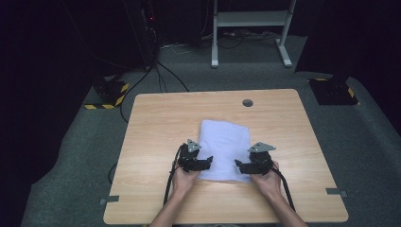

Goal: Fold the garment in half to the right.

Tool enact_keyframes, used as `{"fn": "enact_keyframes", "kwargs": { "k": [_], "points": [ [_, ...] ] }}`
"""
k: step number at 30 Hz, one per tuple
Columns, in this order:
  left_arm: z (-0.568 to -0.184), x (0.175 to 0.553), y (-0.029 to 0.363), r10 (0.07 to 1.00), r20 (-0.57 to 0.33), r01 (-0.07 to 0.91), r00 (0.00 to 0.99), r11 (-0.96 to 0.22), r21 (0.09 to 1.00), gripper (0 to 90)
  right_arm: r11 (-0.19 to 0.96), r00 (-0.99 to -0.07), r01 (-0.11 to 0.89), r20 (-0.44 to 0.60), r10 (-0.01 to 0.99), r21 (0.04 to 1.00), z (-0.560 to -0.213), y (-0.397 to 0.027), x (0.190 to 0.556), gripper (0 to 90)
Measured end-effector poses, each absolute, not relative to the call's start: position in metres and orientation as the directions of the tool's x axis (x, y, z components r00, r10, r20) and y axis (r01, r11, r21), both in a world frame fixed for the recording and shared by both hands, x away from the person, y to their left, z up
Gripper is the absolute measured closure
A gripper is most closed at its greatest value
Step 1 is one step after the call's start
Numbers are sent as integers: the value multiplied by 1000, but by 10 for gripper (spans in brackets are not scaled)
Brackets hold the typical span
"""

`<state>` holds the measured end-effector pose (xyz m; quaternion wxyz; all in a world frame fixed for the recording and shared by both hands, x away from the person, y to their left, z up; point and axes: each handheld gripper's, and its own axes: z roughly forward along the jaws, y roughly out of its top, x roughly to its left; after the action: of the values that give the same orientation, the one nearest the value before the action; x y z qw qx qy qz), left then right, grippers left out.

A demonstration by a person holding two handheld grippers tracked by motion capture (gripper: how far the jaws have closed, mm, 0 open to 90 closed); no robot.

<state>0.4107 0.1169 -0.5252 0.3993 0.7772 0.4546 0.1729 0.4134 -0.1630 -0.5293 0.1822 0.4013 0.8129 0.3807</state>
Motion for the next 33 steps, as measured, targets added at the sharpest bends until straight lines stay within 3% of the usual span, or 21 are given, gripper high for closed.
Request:
{"fn": "enact_keyframes", "kwargs": {
  "k": [10,19,33],
  "points": [
    [-510,404,144,857,-134,554,498,-195,809,132,266,-524,532,65,849,804,-516,-207,409,159],
    [-519,399,182,913,-110,576,393,-151,803,111,197,-422,556,70,904,808,-520,-250,406,163],
    [-540,406,199,944,-16,624,330,-205,754,143,200,-325,623,18,946,756,-540,-274,409,152]
  ]
}}
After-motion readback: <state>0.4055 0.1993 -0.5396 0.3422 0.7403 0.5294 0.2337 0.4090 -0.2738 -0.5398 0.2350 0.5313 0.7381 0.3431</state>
